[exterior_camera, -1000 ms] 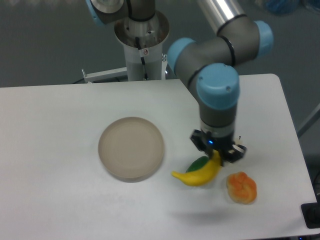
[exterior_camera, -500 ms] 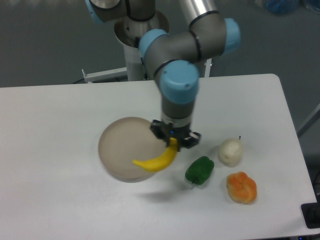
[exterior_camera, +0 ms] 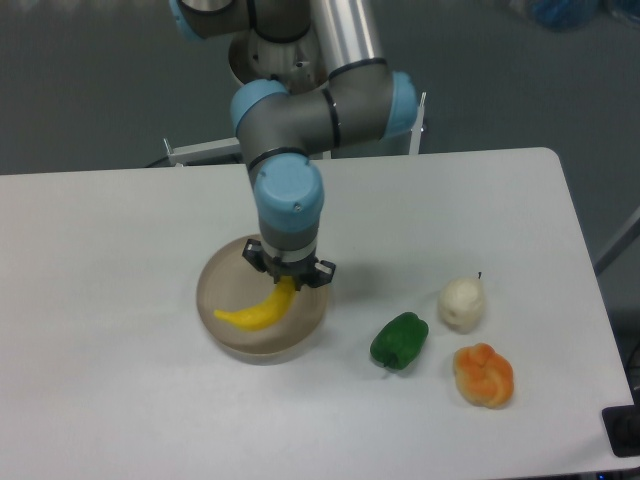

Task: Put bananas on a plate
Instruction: 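Lower the banana onto the plate and open the gripper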

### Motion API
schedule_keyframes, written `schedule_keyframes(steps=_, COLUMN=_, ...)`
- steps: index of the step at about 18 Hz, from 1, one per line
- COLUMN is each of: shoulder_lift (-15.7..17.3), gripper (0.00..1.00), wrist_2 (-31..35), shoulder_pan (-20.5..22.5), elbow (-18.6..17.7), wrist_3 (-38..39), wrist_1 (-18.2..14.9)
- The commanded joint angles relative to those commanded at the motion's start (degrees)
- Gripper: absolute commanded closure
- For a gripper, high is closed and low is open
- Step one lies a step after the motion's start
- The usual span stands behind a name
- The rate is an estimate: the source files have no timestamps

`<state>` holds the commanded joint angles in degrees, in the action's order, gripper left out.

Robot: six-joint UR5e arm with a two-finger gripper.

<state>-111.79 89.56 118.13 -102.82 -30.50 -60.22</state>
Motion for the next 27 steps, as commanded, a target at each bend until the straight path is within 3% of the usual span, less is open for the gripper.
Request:
schedule_keyframes(steps=3, shoulder_lift=-0.53, gripper=0.75, wrist_2=0.17, shoulder_pan=0.00, elbow=-0.97, wrist_3=-0.09, wrist_1=1.95)
schedule_keyframes(steps=20, shoulder_lift=-1.67, gripper=0.73, wrist_2=0.35, shoulder_pan=-0.35, elbow=-1.50, wrist_3=-0.70, wrist_1=2.30)
schedule_keyframes(steps=24, shoulder_lift=-1.76, gripper=0.59, wrist_2=0.35, shoulder_pan=-0.44, elbow=-1.50, wrist_3=-0.79, wrist_1=2.30)
schedule_keyframes(steps=25, shoulder_lift=-1.76, gripper=0.45, wrist_2=0.35, shoulder_pan=-0.44, elbow=-1.42, wrist_3=-0.79, wrist_1=2.30)
schedule_keyframes(steps=27, shoulder_lift=-1.59, gripper=0.30, wrist_2=0.35, shoulder_pan=-0.35, elbow=-0.98, wrist_3=-0.88, wrist_1=2.30)
